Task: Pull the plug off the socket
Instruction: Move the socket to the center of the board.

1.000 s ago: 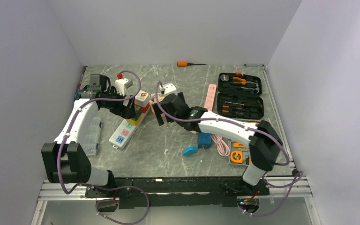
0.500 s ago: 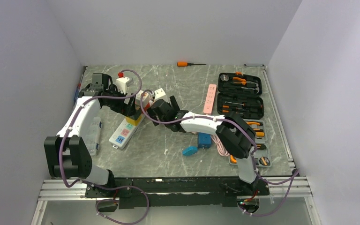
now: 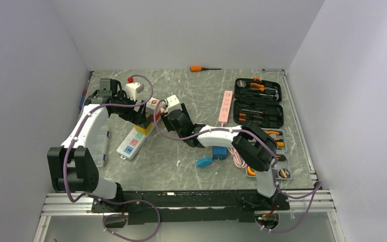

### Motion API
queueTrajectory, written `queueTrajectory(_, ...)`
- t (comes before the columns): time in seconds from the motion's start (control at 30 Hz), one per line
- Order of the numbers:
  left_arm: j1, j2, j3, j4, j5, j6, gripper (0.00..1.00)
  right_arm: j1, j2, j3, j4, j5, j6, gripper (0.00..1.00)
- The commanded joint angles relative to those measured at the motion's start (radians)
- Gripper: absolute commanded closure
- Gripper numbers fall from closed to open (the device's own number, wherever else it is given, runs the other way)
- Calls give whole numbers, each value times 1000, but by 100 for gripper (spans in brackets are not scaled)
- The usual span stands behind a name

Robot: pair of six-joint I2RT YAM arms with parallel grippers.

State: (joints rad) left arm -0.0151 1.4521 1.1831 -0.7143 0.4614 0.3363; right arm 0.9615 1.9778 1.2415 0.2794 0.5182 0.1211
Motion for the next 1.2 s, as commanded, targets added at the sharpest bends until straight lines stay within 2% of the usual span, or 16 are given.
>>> queueTrajectory(0.0,12,8,-25,79,-170,58,1,-9,-99,-104,23,-10,-42,49)
queueTrajectory(0.23,12,13,-27,81,-184,74,0,-43,-268,-261,-7,-69,-38,49)
queueTrajectory(0.53,12,8,-24,71,-190,102,1,-85,-397,-339,-126,-244,-20,49)
queueTrajectory(0.73,12,6,-12,67,-187,107,1,-85,-471,-396,-159,-234,22,49)
queueTrajectory(0.93,12,-10,-1,47,-101,100,1,-86,-564,-454,-200,-217,63,48)
queueTrajectory(1.03,3,-20,17,23,-55,98,1,-84,-583,-468,-212,-233,64,45)
queueTrajectory(1.17,-36,-39,52,-18,-14,104,1,-84,-566,-470,-210,-254,56,34)
